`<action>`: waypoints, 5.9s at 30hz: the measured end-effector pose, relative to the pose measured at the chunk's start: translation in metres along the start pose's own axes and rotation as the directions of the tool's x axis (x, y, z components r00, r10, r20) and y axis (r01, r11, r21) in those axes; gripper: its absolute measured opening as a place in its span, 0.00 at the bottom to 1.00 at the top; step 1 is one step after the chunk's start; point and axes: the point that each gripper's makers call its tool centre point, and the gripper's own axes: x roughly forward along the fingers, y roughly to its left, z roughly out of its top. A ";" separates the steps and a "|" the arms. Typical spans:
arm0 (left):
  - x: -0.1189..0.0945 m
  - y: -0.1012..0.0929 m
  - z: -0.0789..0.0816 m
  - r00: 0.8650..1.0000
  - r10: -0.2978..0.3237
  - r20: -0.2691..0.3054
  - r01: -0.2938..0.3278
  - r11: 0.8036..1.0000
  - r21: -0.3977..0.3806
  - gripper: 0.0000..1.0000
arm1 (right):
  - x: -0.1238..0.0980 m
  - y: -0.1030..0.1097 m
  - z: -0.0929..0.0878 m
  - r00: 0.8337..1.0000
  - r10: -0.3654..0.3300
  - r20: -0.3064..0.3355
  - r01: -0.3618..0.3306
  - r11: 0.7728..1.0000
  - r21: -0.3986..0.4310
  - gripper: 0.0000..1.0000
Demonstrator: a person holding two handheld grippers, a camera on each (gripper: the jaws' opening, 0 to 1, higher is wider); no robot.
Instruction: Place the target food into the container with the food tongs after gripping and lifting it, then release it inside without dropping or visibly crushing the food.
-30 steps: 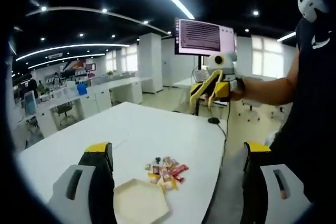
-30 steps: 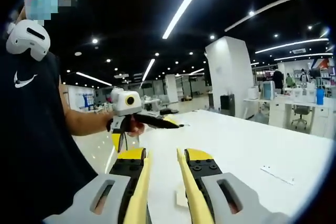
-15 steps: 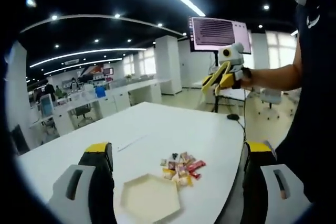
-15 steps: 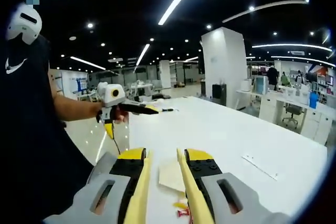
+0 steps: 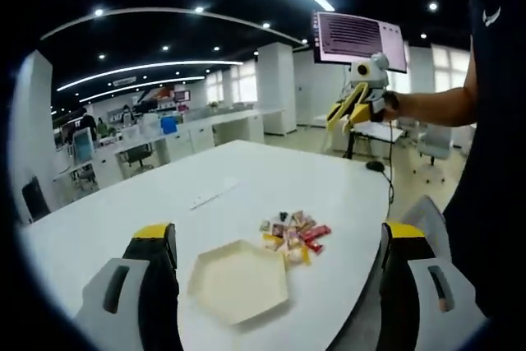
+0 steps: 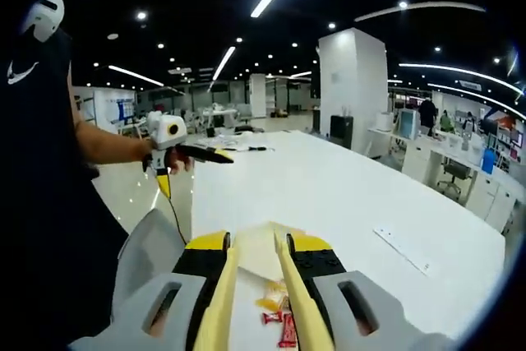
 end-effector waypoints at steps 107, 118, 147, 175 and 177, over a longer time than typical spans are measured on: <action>-0.050 0.020 -0.039 0.994 0.086 -0.062 -0.088 0.996 -0.031 0.99 | 0.095 -0.020 -0.235 0.856 -0.078 -0.511 0.163 0.979 0.124 0.20; -0.051 0.029 -0.041 0.995 0.059 -0.082 -0.058 0.998 0.012 0.99 | 0.091 -0.028 -0.193 0.866 -0.115 -0.488 0.204 0.970 0.135 0.20; -0.068 0.052 -0.046 0.994 0.093 -0.062 -0.093 0.996 -0.001 0.99 | 0.183 -0.032 -0.112 0.865 -0.069 -0.497 0.103 0.994 0.042 0.21; -0.080 0.069 -0.053 0.994 0.098 -0.051 -0.098 0.995 -0.006 0.99 | 0.265 -0.027 -0.072 0.874 -0.004 -0.486 0.015 1.000 0.017 0.24; -0.080 0.071 -0.052 0.993 0.111 -0.046 -0.110 0.994 0.011 0.99 | 0.265 -0.027 -0.072 0.873 -0.009 -0.487 0.009 1.000 -0.002 0.24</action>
